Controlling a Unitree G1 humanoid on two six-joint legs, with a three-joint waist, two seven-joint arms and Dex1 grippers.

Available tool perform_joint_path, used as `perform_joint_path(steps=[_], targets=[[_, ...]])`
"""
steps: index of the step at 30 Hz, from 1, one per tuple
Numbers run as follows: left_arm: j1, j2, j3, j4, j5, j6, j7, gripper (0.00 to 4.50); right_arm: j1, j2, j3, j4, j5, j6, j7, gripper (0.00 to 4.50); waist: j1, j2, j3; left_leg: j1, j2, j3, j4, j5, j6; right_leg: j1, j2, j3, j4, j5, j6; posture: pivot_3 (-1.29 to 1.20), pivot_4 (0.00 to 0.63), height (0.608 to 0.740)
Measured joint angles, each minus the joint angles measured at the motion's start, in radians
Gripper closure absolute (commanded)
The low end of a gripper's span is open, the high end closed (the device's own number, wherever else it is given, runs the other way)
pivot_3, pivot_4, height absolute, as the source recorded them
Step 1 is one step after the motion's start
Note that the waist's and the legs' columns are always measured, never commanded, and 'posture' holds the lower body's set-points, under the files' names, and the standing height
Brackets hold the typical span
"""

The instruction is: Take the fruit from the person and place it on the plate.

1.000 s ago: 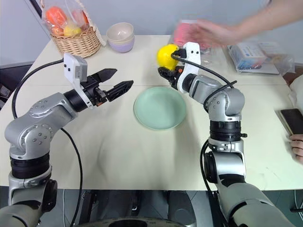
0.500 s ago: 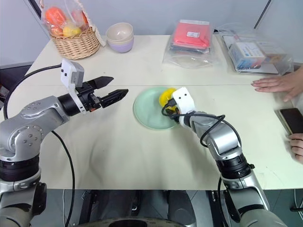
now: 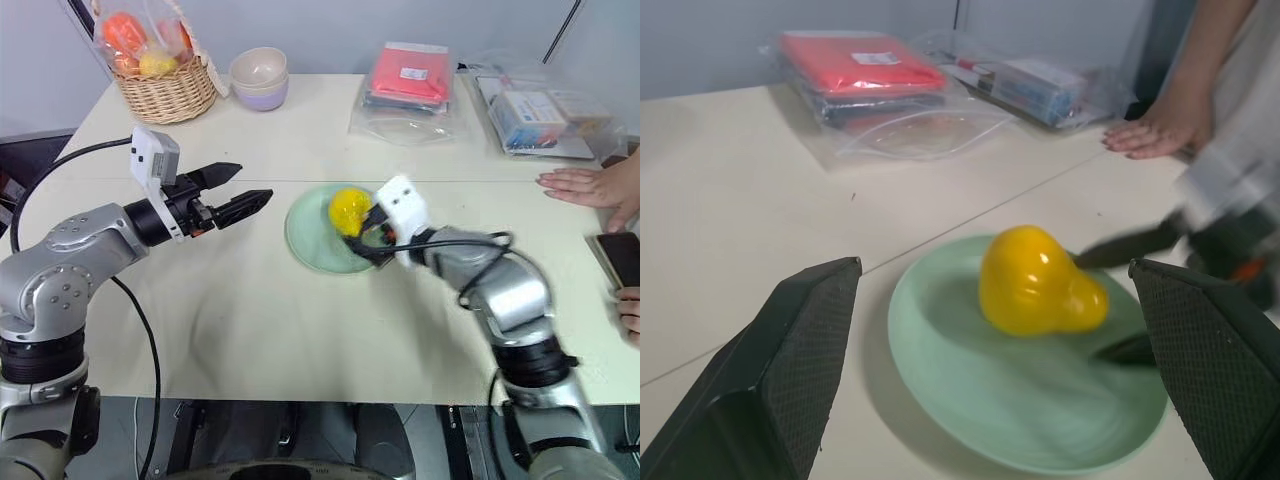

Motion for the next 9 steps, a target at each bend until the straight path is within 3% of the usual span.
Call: perform_joint_path(steps=[5, 9], targets=[[0.039, 0.027, 0.0, -0.021, -0.043, 0.021, -0.056, 0.0, 0.088, -0.159, -0.249, -0.099, 0.136, 0.019, 0.148, 0.03, -0.001, 0.0, 0.0, 0.0, 0.001, 0.0, -0.001, -0.002, 0.004, 0.0, 0.0, 0.0, -0.001, 0.0, 0.0, 0.0, 0.15, 0.74], [0.044, 0.036, -0.002, -0.025, -0.058, 0.023, -0.081, 0.0, 0.149, -0.198, -0.4, -0.153, 0.246, 0.049, 0.199, 0.03, -0.004, 0.0, 0.0, 0.001, 0.001, 0.0, -0.001, -0.002, 0.004, 0.001, 0.001, 0.0, 0.0, 0.0, 0.0, 0.0, 0.15, 0.74]])
